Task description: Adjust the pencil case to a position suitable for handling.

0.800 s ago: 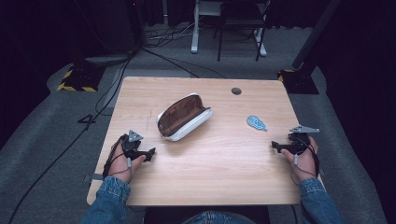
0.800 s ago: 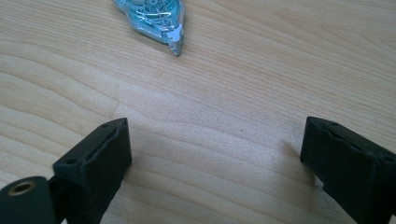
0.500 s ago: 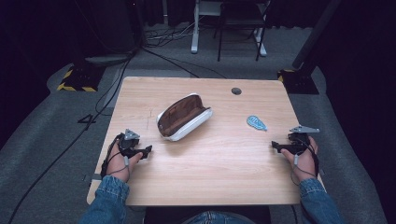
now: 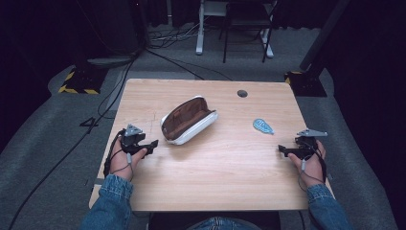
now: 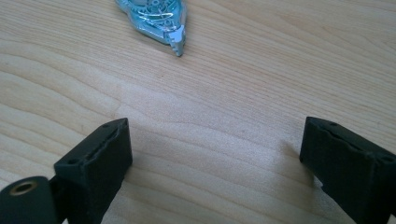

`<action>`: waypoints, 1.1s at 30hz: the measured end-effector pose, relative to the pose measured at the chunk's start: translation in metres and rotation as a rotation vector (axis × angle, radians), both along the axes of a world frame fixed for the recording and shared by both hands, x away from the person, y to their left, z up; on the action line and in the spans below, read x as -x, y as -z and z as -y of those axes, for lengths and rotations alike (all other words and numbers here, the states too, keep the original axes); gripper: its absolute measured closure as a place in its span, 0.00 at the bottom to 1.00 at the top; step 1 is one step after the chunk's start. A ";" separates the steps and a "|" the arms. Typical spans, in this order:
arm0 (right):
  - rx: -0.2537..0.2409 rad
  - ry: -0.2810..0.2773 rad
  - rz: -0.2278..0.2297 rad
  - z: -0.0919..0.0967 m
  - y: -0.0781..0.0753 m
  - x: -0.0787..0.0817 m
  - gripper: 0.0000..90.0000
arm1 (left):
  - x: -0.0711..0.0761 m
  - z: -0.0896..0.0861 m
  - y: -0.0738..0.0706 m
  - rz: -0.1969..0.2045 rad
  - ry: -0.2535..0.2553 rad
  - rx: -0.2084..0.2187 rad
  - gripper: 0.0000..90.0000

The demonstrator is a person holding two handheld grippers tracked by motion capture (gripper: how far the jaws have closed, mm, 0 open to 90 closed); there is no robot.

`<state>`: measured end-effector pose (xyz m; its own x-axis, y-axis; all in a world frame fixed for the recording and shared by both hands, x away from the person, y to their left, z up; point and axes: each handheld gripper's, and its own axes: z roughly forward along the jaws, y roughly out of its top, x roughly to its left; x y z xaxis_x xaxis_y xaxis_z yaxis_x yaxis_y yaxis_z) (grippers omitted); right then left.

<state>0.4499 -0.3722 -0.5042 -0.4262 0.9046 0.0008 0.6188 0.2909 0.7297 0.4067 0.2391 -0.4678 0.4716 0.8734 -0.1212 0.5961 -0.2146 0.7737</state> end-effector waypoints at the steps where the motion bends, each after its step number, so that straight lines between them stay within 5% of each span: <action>1: 0.000 -0.001 0.000 0.000 0.000 0.000 0.10 | -0.001 0.001 -0.001 0.009 0.002 0.010 0.40; 16: 0.000 -0.014 0.001 0.000 0.000 -0.003 0.10 | -0.023 0.021 -0.026 0.044 0.062 0.039 0.38; 33: 0.001 -0.021 0.001 0.000 0.000 -0.004 0.10 | -0.056 0.043 -0.018 0.034 0.083 0.048 0.38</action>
<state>0.4537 -0.3719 -0.5042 -0.4447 0.8957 -0.0006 0.6118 0.3042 0.7301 0.4631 0.1964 -0.4501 0.5469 0.8246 -0.1449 0.5512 -0.2243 0.8037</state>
